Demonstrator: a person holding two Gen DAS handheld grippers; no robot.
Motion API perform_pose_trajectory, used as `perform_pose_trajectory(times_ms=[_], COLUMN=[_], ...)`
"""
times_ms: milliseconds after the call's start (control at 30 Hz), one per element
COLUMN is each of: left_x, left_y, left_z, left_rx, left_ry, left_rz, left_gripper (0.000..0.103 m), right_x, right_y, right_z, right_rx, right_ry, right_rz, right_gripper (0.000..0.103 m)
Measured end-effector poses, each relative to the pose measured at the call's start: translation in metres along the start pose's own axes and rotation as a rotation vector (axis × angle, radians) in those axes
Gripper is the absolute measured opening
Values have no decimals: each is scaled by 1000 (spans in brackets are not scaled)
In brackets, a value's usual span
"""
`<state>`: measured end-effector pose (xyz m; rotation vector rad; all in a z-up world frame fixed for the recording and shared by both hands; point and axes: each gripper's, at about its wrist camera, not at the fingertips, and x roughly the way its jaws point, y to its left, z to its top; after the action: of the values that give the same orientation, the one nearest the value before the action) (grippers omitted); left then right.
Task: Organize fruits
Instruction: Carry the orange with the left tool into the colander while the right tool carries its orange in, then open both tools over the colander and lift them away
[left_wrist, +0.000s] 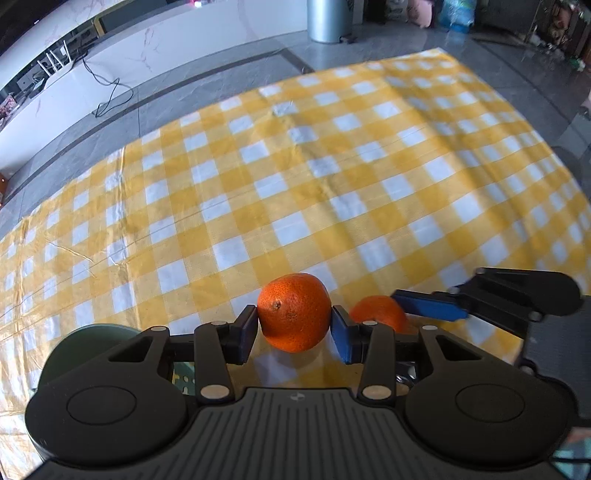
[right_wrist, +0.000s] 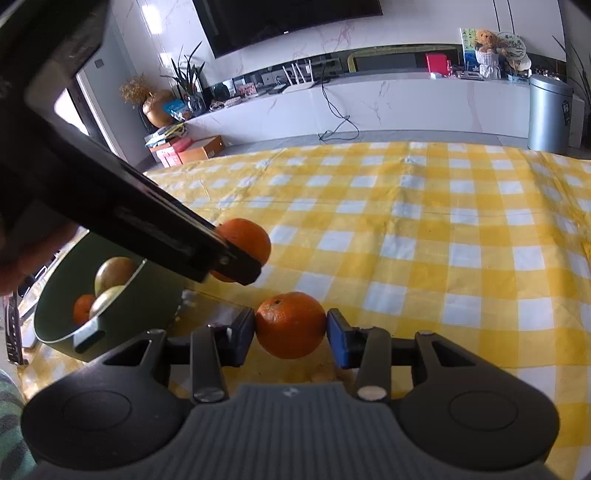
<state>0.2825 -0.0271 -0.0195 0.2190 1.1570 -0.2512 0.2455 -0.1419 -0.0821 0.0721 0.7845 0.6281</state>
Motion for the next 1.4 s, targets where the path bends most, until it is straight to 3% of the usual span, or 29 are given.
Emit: perform_pose_trajectory(times_ms=[333,533,967,1400], left_x=[-76,-90,-76,-45], left_y=[30,64,126,133], left_z=[-35,-68,-123,-136], left_rx=[-16,-81,-152,-91], left_ry=[-80,-78,-16,5], left_rz=[22,53,95,140], left_gripper=[48,48,48,48], right_x=[-38,-57,-11,55], right_y=[17,44,133,175], right_z=[-1,11,39,58], right_rx=[13,2,-193,-391], right_ry=[-120,-170,-39,103], right_rz=[71,149,156,-12], right_gripper=[40,40,40,40])
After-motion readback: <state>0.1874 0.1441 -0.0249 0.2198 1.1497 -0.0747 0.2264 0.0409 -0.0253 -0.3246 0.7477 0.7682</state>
